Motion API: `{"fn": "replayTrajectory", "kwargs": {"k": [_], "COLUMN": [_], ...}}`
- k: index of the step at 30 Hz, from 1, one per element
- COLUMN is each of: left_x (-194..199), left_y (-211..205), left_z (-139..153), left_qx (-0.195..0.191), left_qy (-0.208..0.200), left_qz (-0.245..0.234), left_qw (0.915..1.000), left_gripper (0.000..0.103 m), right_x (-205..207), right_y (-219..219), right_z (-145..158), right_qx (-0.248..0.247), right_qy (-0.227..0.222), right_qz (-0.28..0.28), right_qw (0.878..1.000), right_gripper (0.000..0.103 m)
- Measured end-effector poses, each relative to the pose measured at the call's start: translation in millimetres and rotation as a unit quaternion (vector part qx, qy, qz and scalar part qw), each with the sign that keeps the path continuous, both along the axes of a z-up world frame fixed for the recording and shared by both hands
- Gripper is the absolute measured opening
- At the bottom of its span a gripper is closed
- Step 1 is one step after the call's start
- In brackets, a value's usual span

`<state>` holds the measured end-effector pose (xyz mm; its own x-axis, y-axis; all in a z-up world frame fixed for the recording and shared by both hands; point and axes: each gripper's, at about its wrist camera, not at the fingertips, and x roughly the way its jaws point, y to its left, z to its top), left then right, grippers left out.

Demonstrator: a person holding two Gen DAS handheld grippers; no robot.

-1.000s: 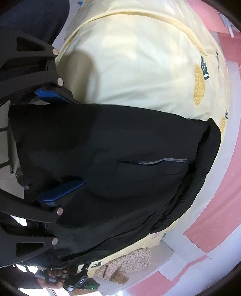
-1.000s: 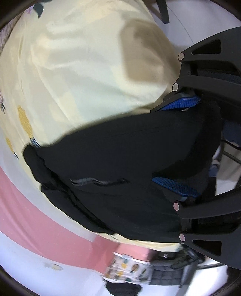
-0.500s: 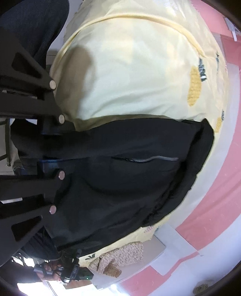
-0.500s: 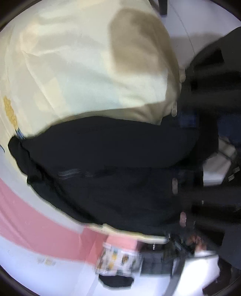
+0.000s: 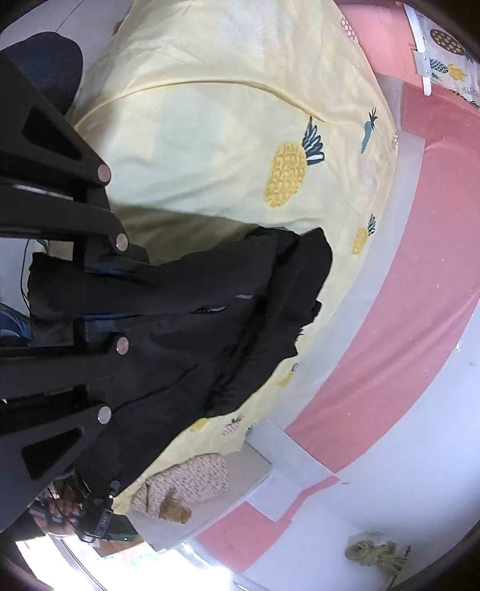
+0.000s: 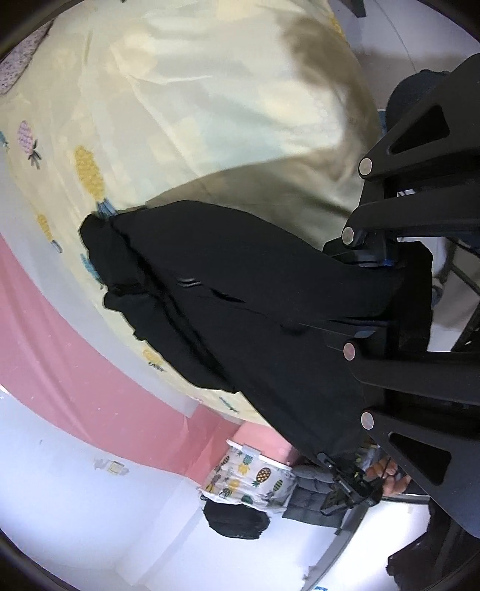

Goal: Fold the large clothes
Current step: 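Carry the held hem over the coat body toward the collar with both tools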

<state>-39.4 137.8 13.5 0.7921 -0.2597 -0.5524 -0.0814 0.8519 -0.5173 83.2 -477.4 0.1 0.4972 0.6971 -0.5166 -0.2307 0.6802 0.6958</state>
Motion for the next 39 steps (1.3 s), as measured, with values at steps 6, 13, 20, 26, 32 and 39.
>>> {"fn": "replayTrajectory", "kwargs": {"k": [6,13,20,26,32,39], "left_x": [25.2,82.7,178.8,271.3,370.1,470.0], "left_y": [4.8,21.7,31.0,33.4,33.3,32.8], "left_z": [41.8,92.9,131.5,128.1,94.6,20.1], "left_qx": [0.007,0.017,0.027,0.030,0.043,0.069], "left_qy": [-0.049,-0.094,-0.104,-0.079,-0.025,0.075], "left_qz": [0.008,0.017,0.025,0.036,0.046,0.058], "left_qw": [0.9988,0.9952,0.9939,0.9958,0.9977,0.9930], "left_gripper": [0.014,0.014,0.014,0.015,0.015,0.015], "right_x": [17.3,75.0,157.1,247.8,334.0,414.3], "right_y": [-3.4,8.4,22.1,35.4,50.6,63.8], "right_z": [44.6,108.3,139.4,129.6,95.6,30.0], "right_qx": [0.036,0.031,0.022,0.012,-0.006,-0.035], "right_qy": [-0.078,-0.145,-0.158,-0.127,-0.079,0.013], "right_qz": [-0.022,-0.020,-0.033,-0.057,-0.074,-0.106], "right_qw": [0.996,0.989,0.987,0.990,0.994,0.994], "right_gripper": [0.018,0.018,0.018,0.019,0.019,0.020]}}
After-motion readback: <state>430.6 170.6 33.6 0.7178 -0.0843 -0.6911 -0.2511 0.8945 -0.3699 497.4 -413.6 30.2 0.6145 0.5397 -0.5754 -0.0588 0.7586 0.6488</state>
